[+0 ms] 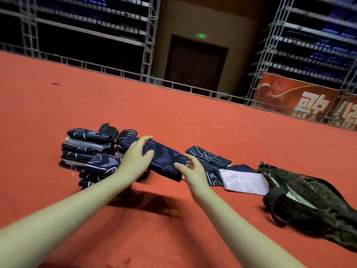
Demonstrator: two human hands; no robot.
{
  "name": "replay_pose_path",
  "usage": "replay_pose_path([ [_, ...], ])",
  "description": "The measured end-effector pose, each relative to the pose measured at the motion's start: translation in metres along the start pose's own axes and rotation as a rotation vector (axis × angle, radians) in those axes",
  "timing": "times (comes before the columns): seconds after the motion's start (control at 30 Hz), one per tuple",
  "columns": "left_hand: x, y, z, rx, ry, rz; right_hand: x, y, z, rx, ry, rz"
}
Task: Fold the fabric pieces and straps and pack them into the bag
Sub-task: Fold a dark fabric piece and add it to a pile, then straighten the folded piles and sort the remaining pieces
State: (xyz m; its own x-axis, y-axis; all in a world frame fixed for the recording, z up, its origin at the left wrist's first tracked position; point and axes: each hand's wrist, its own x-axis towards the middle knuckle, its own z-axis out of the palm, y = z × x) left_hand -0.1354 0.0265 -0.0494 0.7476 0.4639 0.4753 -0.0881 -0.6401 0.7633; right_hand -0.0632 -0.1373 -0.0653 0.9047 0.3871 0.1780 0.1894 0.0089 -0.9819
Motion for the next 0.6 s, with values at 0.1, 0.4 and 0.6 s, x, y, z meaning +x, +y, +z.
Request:
replay_pose_path([
  [0.1, 0.013, -0.008, -0.042, 0.06, 0.059, -0.064, 0.008, -0.017, 0.049, -0.039, -0.033, -0.061],
  [0.4, -0.008, -0.078, -0.092, 0.501, -0.008, -0.146, 0.014, 0.003, 0.129, -0.39, -0.107, -0.015],
  [0.6, -0.015, -0.08, -0.092, 0.653, 0.051, 0.027, 0.013, 0.017, 0.114, -0.4, -0.115, -0.032],
])
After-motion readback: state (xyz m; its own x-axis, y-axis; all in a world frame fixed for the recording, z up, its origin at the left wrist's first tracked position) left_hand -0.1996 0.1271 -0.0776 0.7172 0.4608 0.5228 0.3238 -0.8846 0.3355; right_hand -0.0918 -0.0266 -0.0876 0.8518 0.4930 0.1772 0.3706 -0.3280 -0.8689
